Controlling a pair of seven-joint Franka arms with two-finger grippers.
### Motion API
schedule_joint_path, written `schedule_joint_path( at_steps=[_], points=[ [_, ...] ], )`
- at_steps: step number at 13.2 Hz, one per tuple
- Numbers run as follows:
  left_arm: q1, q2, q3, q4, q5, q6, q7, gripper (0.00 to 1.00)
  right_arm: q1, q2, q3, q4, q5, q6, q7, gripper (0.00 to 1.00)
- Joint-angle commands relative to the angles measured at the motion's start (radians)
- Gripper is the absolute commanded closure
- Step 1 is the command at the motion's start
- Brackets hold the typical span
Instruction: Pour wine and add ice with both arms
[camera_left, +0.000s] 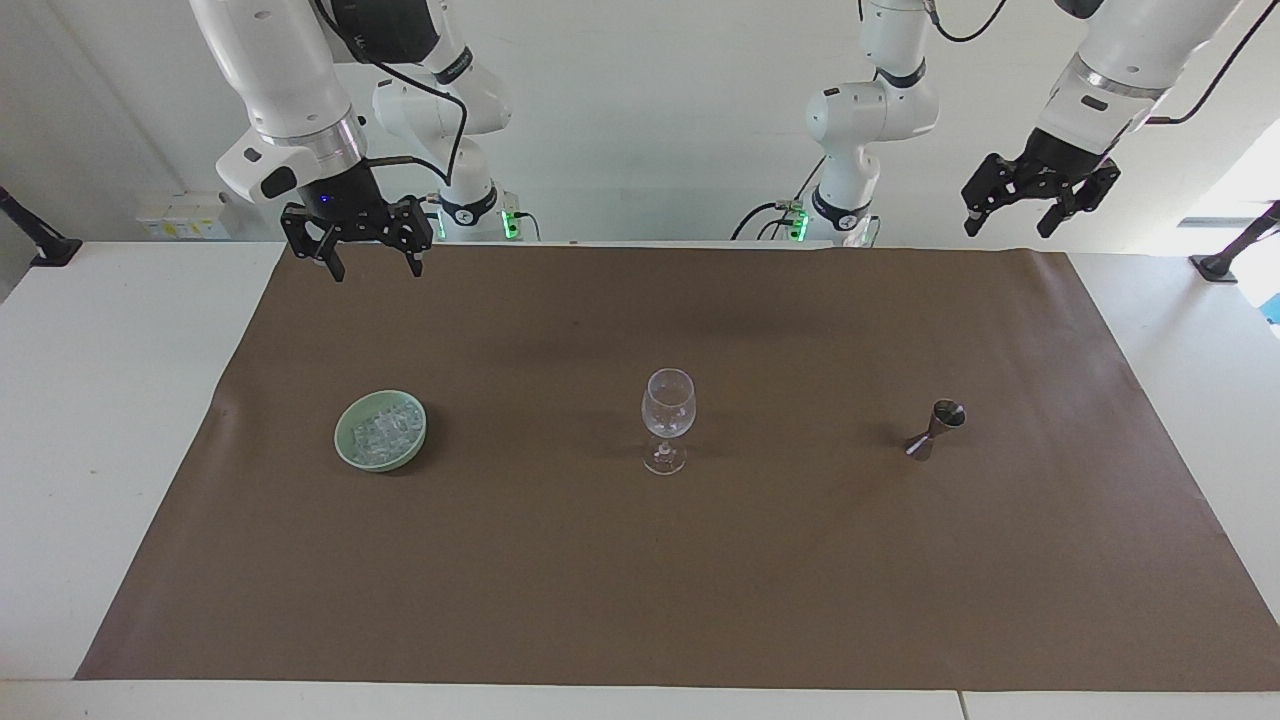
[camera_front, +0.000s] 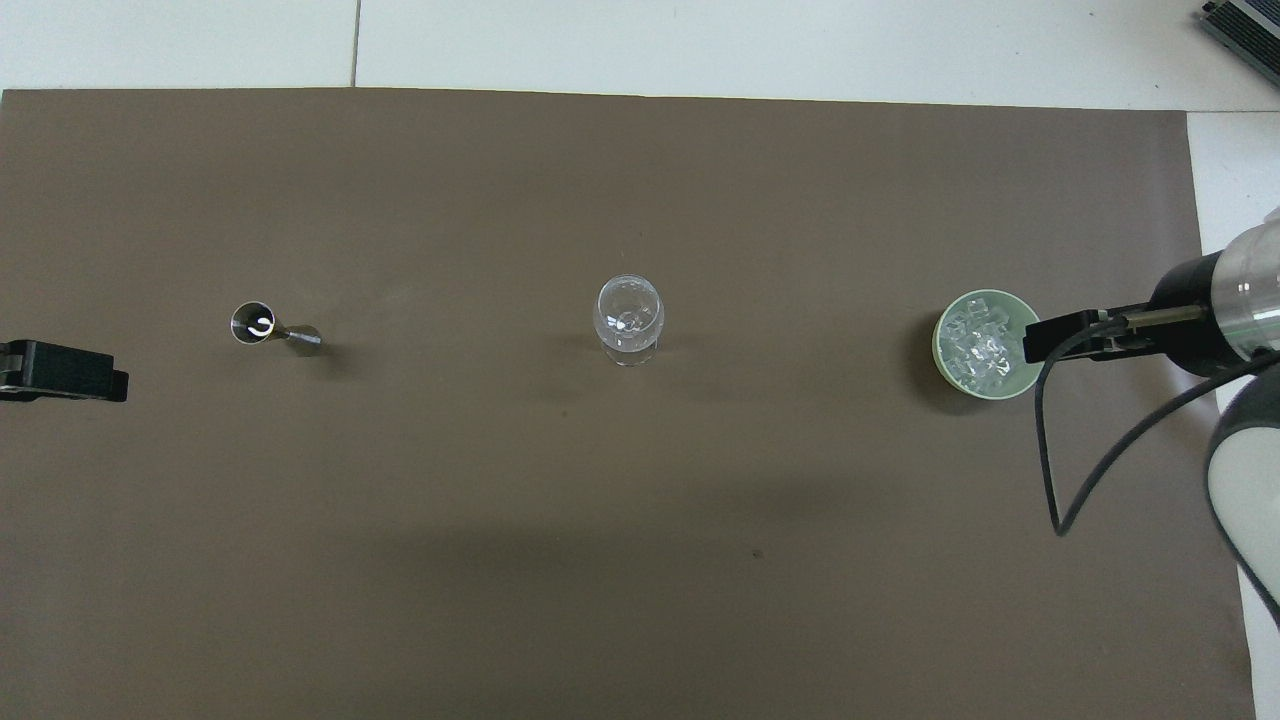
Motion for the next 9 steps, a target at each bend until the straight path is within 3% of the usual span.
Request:
schedule_joint_path(
  at_steps=[1,3,9],
  points=[
    [-0.026,0.022,0.032,-0.006,-0.005,-0.022,0.014,0.00,-0.058,-0.003,-0.001,-0.007,-0.011,0.010,0.002,0.00],
    [-0.049,0.090,0.033,0.074,-0.001,-0.039,0.014,0.00,-0.081,-0.006,-0.001,-0.008,-0.009,-0.007,0.009,0.00],
    [-0.056,0.064,0.029,0.062,-0.001,-0.028,0.003,0.00,-0.071,-0.006,0.009,-0.007,-0.008,-0.005,0.008,0.00]
  ],
)
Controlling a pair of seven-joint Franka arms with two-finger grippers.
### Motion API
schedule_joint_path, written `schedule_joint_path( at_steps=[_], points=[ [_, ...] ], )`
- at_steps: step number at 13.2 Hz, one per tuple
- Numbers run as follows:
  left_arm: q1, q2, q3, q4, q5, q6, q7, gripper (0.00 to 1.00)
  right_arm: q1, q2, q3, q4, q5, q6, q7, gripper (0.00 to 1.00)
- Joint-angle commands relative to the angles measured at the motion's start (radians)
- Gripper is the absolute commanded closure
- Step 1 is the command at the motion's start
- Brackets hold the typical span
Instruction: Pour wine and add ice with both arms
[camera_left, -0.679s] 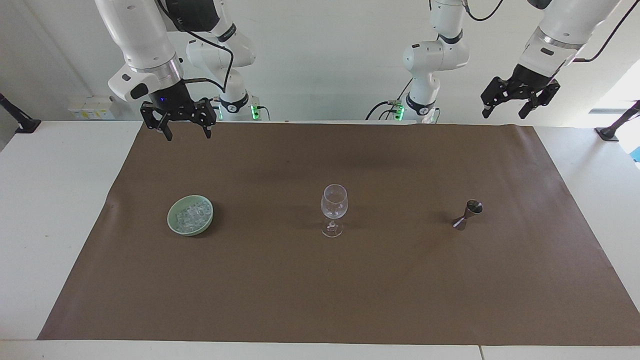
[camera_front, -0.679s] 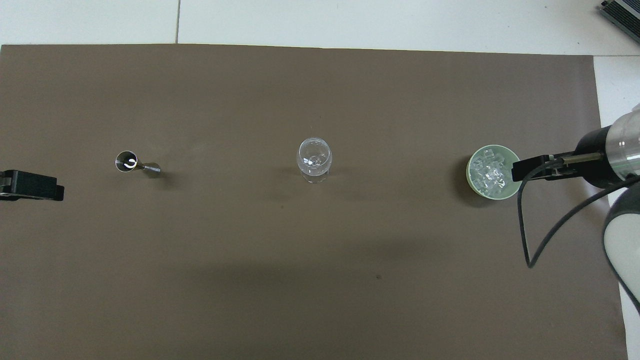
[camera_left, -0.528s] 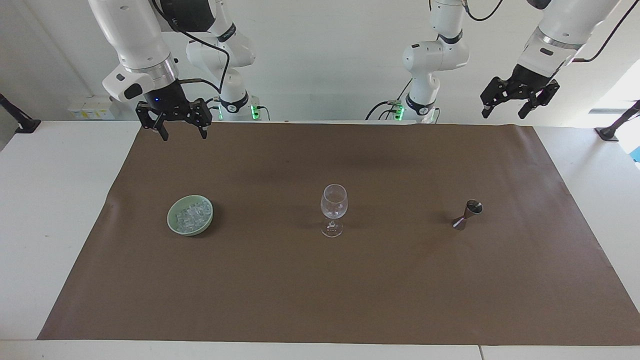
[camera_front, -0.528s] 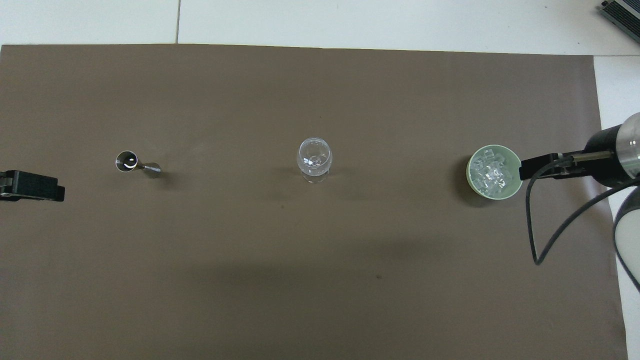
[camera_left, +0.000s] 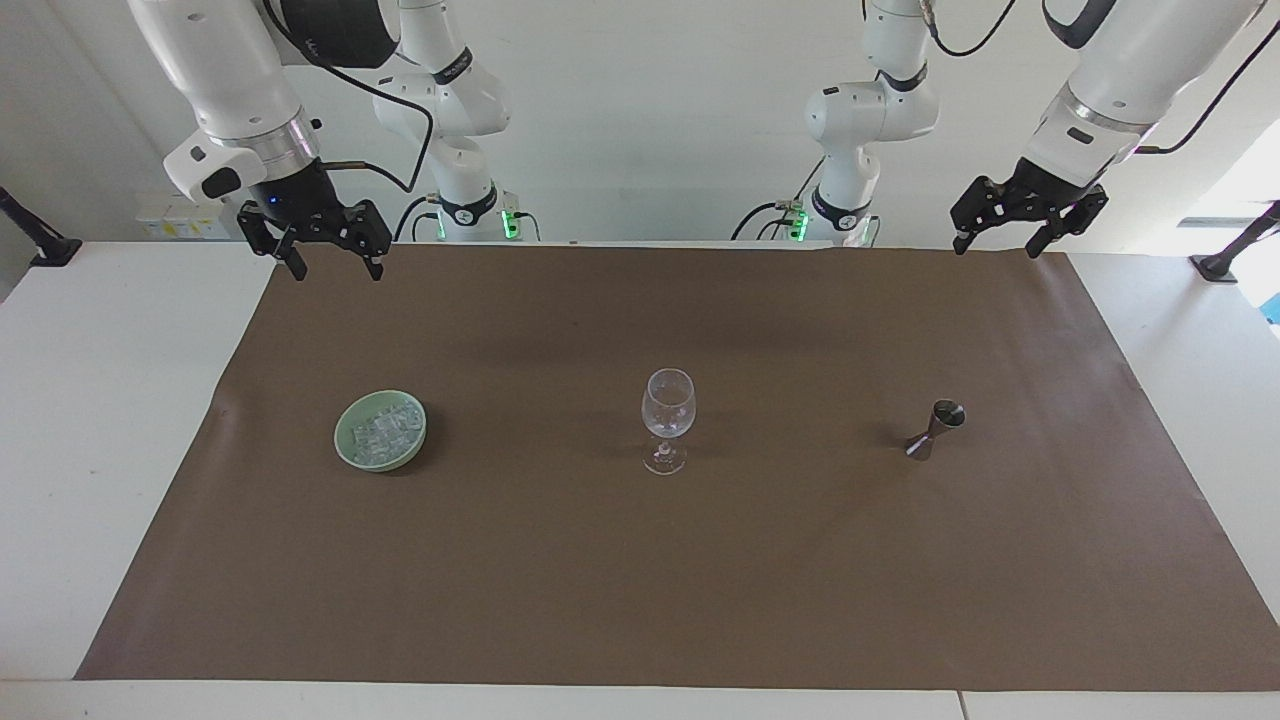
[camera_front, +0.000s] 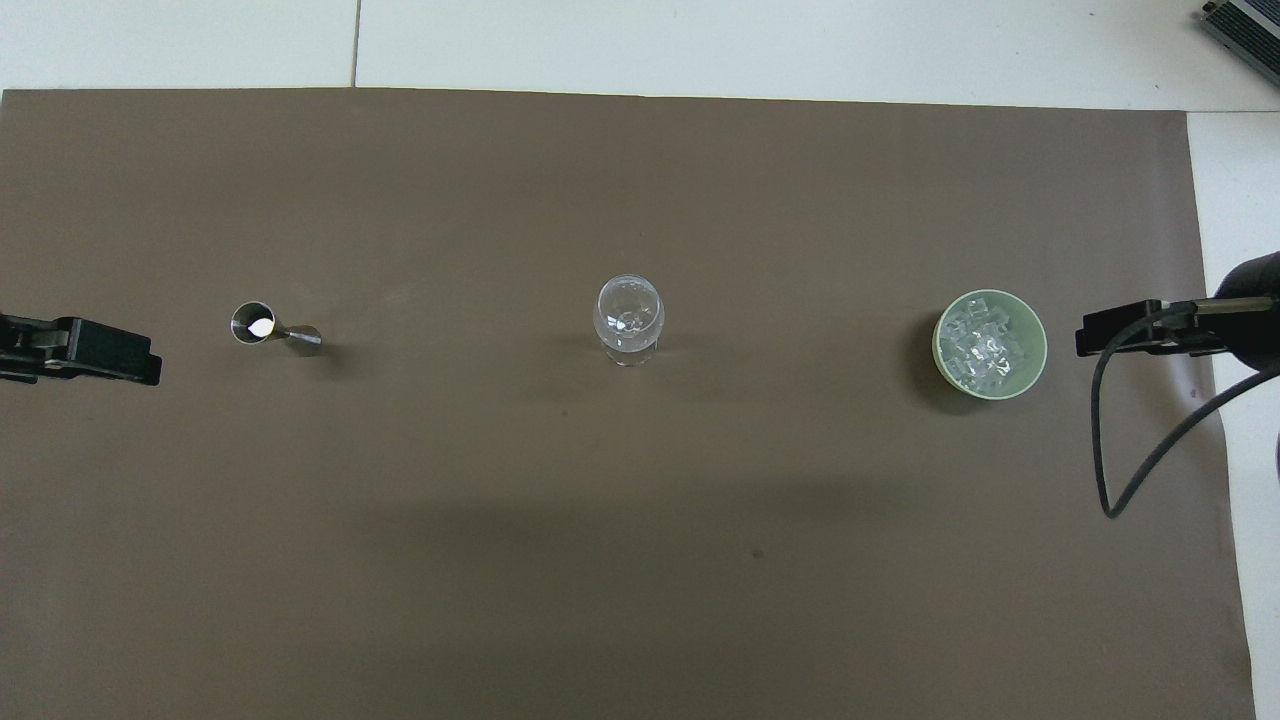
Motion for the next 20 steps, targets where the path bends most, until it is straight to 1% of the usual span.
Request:
schedule_joint_path(
  at_steps=[1,3,6,15,16,20],
  points=[
    [-0.018,-0.005,0.020,0.018,-0.011,-0.012,-0.001,0.00,-0.001,-0.006,0.004,-0.007,-0.005,-0.003,0.008,0.00],
    [-0.018,-0.012,0.017,0.007,-0.014,0.011,0.002,0.00,-0.001,-0.006,0.004,-0.007,-0.005,-0.003,0.008,0.00],
    [-0.019,-0.012,0.017,0.007,-0.014,0.010,0.004,0.00,-0.001,-0.006,0.004,-0.007,-0.005,-0.003,0.008,0.00],
    [-0.028,-0.012,0.020,0.005,-0.014,-0.041,-0.005,0.00,-0.001,-0.006,0.004,-0.007,-0.005,-0.003,0.008,0.00],
    [-0.028,-0.014,0.022,0.005,-0.012,-0.046,-0.021,0.00,-0.001,-0.006,0.004,-0.007,-0.005,-0.003,0.008,0.00],
    [-0.036,-0.040,0.023,-0.034,-0.012,-0.041,-0.224,0.00,-0.001,-0.006,0.004,-0.007,-0.005,-0.003,0.008,0.00]
  ],
)
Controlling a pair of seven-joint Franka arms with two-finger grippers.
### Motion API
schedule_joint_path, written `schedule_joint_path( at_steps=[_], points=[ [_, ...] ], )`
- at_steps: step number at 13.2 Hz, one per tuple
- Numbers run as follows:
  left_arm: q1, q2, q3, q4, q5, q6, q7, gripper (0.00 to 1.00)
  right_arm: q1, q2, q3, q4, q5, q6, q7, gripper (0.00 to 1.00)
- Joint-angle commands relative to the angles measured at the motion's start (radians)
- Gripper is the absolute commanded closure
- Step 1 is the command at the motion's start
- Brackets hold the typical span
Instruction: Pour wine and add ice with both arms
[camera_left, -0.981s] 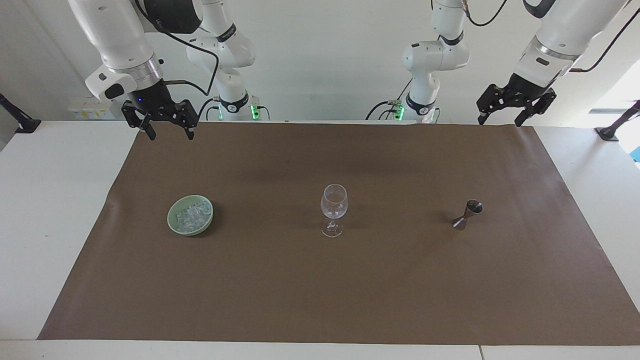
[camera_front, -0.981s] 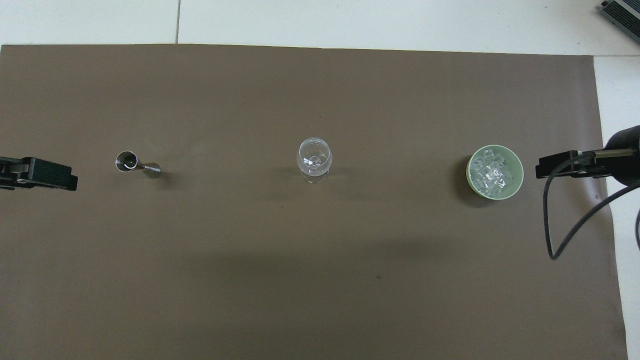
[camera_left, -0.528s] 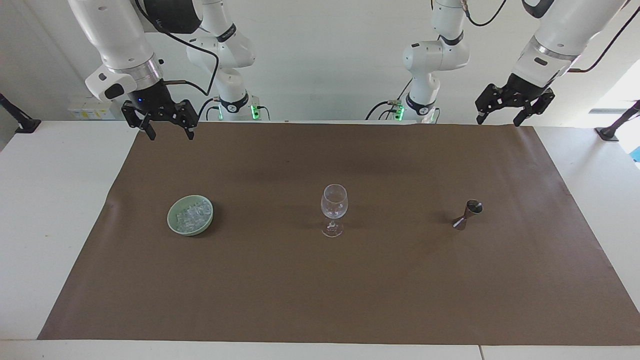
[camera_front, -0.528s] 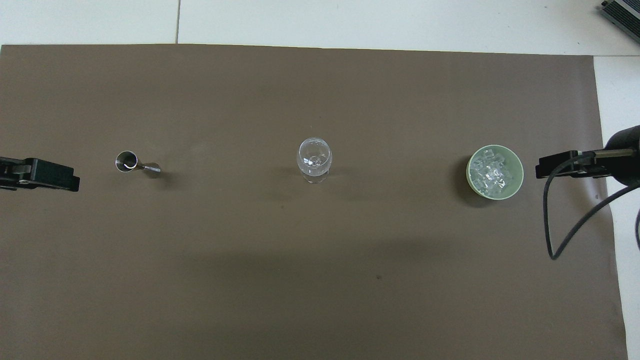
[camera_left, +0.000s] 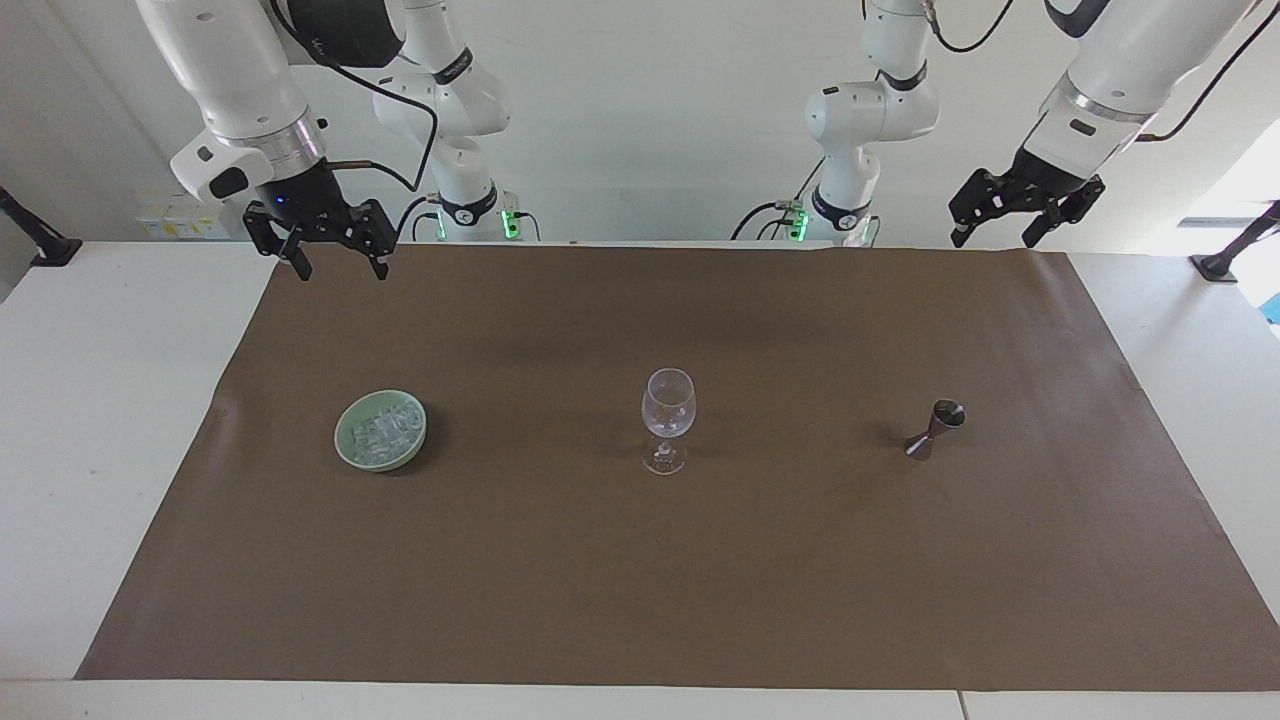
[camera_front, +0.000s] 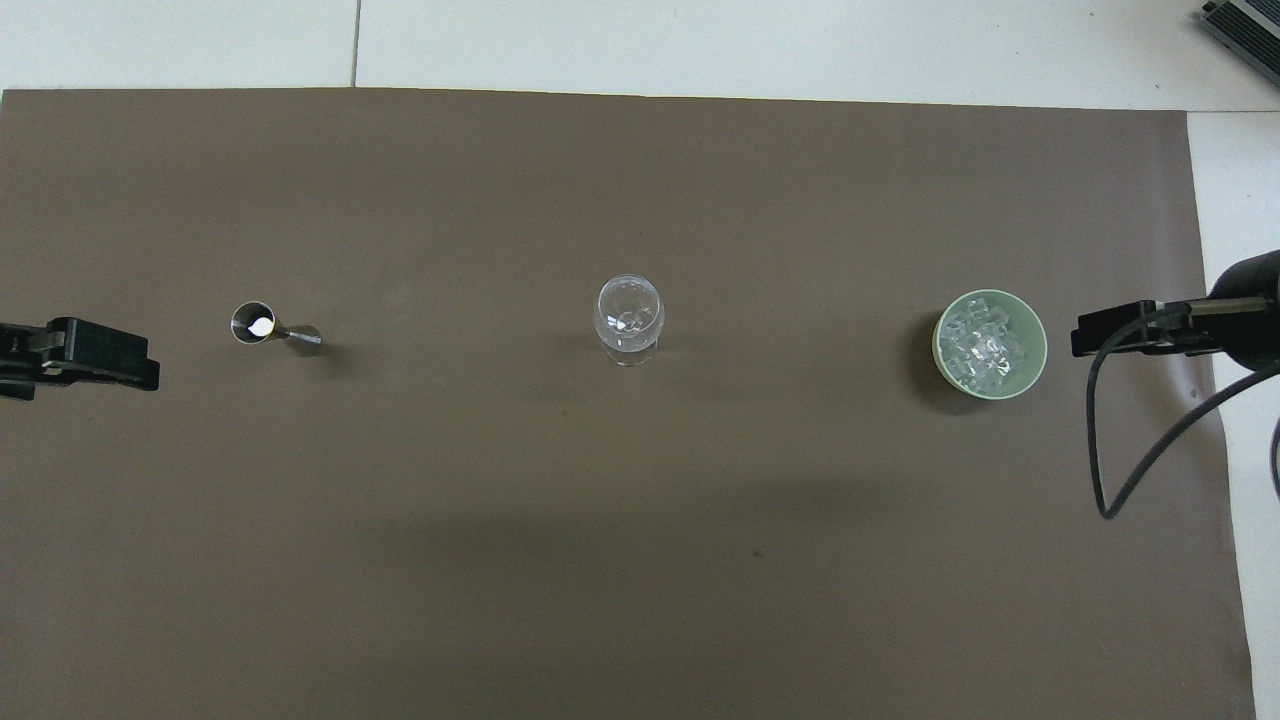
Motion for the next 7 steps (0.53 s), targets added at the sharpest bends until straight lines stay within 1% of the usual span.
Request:
schedule_joint_path(
  at_steps=[1,3,7],
  points=[
    [-0.029,-0.034,0.021,-0.039,-0.007,-0.008,-0.140,0.00,-0.002,-0.006,0.003,-0.007,-0.005,-0.003,0.008,0.00],
    [-0.028,-0.048,0.023,-0.063,-0.007,-0.001,-0.263,0.00,-0.002,-0.006,0.003,-0.007,-0.005,-0.003,0.008,0.00],
    [-0.033,-0.060,0.069,-0.092,-0.009,0.004,-0.409,0.00,-0.002,-0.006,0.003,-0.007,-0.005,-0.003,0.008,0.00]
  ],
)
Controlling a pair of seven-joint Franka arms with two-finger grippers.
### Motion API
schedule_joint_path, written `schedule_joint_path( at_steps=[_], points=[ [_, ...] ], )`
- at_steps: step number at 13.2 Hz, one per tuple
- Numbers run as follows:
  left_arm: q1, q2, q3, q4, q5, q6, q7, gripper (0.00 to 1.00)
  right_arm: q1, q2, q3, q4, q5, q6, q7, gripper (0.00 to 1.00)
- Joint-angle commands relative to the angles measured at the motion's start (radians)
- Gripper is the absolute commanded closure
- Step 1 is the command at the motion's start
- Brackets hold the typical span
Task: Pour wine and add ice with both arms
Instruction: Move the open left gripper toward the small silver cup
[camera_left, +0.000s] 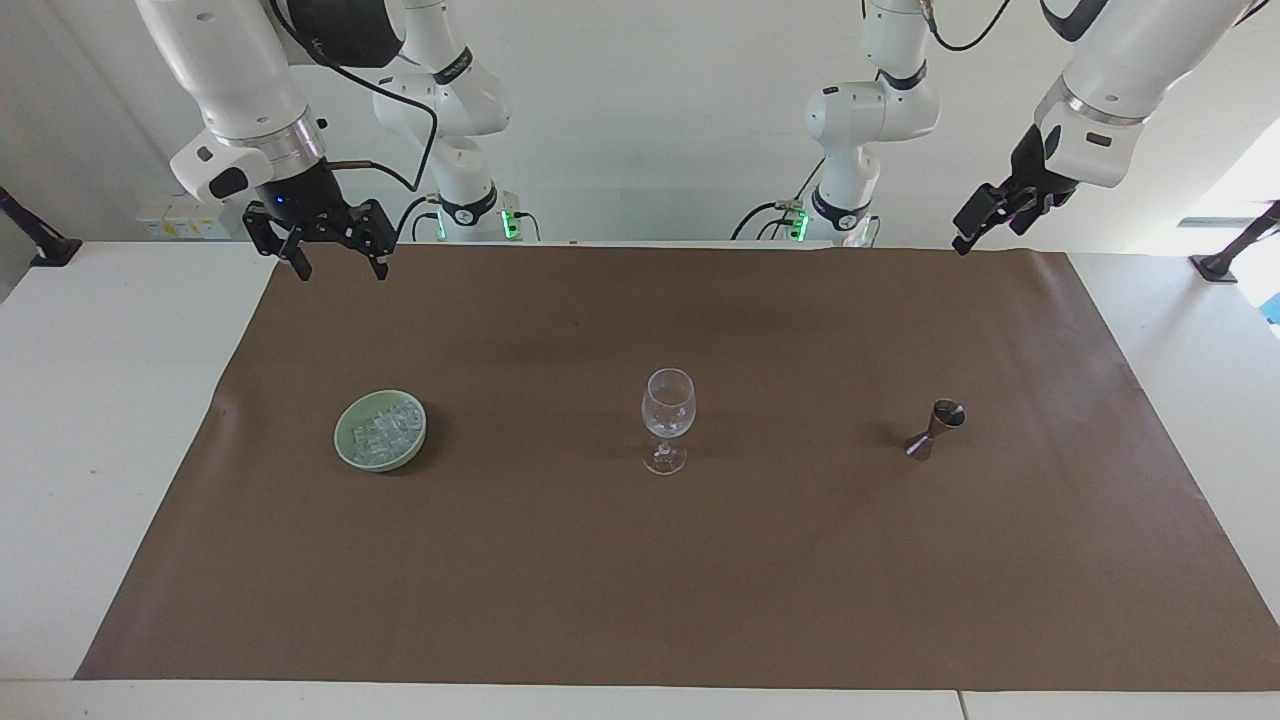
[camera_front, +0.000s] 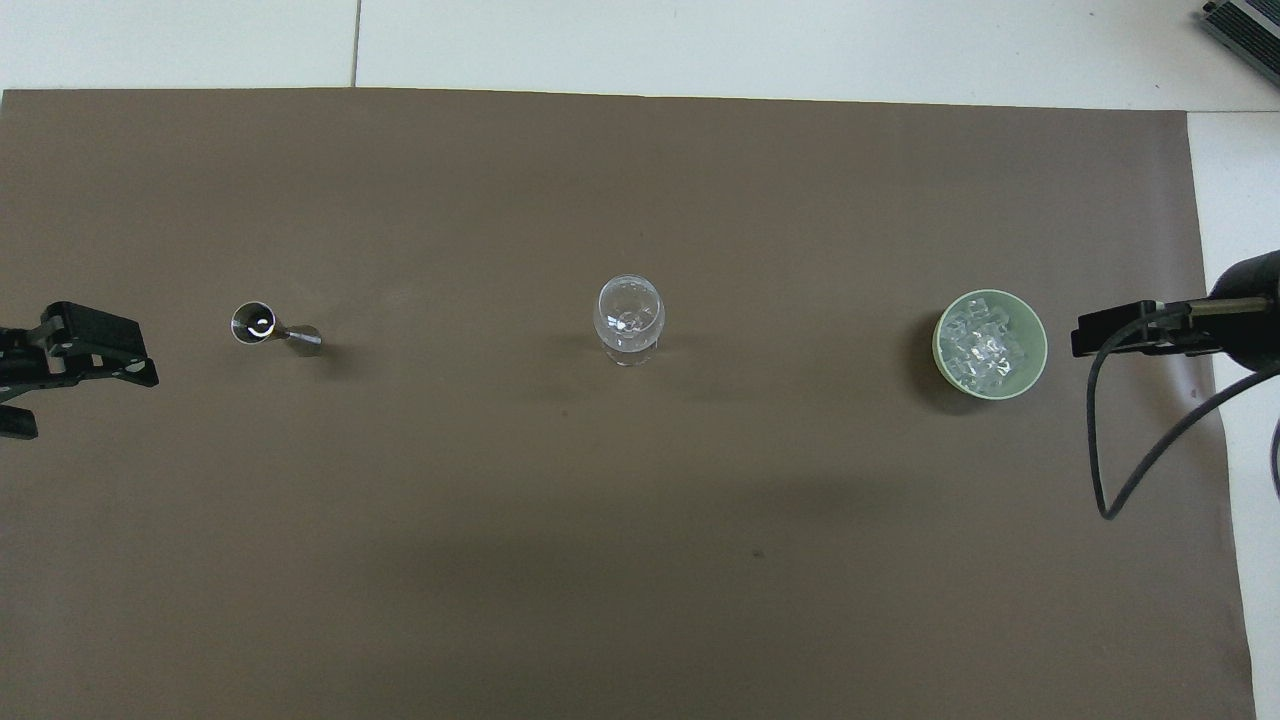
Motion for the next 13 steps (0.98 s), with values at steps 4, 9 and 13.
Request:
schedule_joint_path(
  at_steps=[4,9,13],
  points=[
    [-0.026,-0.082,0.135,-0.144,-0.099,0.066,-0.227,0.00,-0.002,-0.006,0.003,-0.007,-0.005,-0.003,0.008,0.00],
    [-0.022,-0.105,0.182,-0.252,-0.166,0.196,-0.399,0.00,-0.002,-0.006,0.003,-0.007,-0.005,-0.003,0.008,0.00],
    [-0.019,-0.105,0.239,-0.330,-0.289,0.339,-0.624,0.00,-0.002,-0.006,0.003,-0.007,-0.005,-0.003,0.009,0.00]
  ],
)
